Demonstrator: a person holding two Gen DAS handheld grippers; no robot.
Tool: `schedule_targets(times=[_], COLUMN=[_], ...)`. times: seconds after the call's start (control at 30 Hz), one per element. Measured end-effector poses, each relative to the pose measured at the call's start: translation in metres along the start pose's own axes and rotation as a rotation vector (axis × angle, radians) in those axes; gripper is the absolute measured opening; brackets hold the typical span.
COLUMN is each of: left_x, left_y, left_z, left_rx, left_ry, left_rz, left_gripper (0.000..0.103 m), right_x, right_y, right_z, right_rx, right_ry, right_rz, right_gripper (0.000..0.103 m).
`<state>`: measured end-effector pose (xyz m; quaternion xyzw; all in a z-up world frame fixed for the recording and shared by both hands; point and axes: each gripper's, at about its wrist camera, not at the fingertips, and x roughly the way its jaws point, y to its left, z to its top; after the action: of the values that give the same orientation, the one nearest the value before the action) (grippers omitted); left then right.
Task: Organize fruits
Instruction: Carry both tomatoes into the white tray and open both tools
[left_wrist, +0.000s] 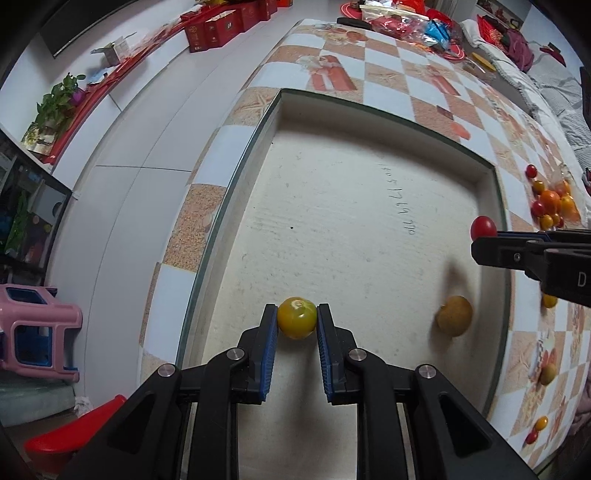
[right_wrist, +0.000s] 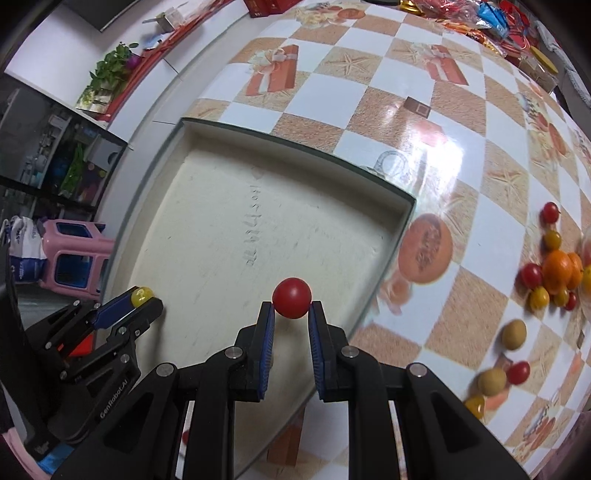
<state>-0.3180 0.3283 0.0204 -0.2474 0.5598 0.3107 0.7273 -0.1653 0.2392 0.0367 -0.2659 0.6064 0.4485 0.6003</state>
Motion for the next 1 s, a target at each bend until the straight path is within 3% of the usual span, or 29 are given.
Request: schedule_targets(times=[0.33,0.37,0.4,0.47,0.53,0.73,0.87,1.0], left_x=[0.006,0.006,0.007,0.006,0.004,0.007,0.007,0.005], left_y=[-0.005,-0.006,-0.006,-0.006,-0.006,-0.008,-0.011,-0.014], left_z=[0.001,0.001,0.001,0.001,-0.001,-0.006,-0.009,-0.014], left_rx=[0.02,0.023,0.024,0.019,0.023,0.042,0.058,0.078], left_ry=[-0.022,-0.023,-0.022,-0.029,-0.04,-0.004,0.016,0.041], left_rz=[0.035,0.046,0.054,0.052,0.061,0.058,0.066,0.092], left_gripper=[0.023,0.028,0.044,0.067,0.067,0.067,0.067,0.067], right_x=[0.022,0.021,0.021,0.021,0.021,0.024,0.016,-0.001], right_y=[-0.001,-0.001,0.0,0.001,0.002,0.018,0.023,0.022], right_z=[0.004,0.004,0.004,0.004,0.004,0.008,0.009,0.004], right_rx=[-0.014,-0.02,-0.025,-0.033,-0.039,-0.058,-0.048,-0.036], right_ry=[0.031,0.027,0.027,0.028,0.03,0.033,0.023,-0.005], right_rz=[-0.042,-0.046,-0.048,-0.051,-0.048,-0.033,0.014,-0.009], right_gripper=[0.021,0.021,0.021,0.022,0.025,0.054,0.083,0.088])
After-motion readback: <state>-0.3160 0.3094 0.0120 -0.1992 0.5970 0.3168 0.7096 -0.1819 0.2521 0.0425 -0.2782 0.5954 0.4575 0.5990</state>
